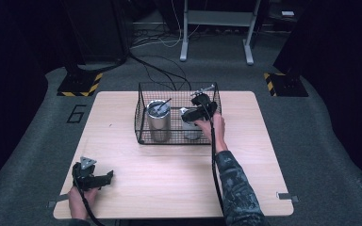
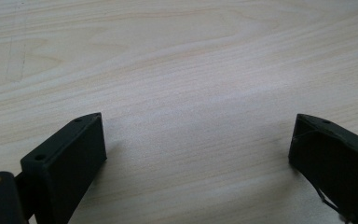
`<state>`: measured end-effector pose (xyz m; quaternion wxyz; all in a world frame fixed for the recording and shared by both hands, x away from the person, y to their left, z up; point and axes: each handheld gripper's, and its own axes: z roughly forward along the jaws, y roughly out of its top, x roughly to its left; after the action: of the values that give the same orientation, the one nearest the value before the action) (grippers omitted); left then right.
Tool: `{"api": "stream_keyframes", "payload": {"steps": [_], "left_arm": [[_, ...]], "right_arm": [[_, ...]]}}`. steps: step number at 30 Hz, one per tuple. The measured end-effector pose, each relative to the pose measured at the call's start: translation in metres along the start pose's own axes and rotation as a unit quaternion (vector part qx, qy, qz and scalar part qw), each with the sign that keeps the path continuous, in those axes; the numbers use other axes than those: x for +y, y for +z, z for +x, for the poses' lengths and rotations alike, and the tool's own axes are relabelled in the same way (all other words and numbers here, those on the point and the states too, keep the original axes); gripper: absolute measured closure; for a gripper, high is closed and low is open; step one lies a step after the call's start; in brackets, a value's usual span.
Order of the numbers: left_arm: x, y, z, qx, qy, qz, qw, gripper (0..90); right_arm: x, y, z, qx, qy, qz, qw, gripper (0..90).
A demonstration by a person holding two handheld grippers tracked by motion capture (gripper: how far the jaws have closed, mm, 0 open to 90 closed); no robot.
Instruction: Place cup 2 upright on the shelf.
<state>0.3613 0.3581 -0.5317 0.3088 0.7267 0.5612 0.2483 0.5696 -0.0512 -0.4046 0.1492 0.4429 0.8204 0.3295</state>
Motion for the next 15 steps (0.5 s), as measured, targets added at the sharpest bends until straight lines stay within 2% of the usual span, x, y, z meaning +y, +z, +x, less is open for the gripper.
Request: {"api": "stream_keyframes", "payload": {"steps": [9, 15], "left_arm": [[0.0, 0.0, 0.0, 0.0, 0.002, 0.001, 1.0, 3.8], [0.0, 0.0, 0.0, 0.001, 0.001, 0.0, 1.0, 3.8]], "right_arm": [[0.0, -0.025, 0.005, 0.012, -0.011, -0.027, 0.9995, 0.0], [-0.008, -0.054, 0.017, 0.027, -0.035, -0.047, 0.9979, 0.0]]}}
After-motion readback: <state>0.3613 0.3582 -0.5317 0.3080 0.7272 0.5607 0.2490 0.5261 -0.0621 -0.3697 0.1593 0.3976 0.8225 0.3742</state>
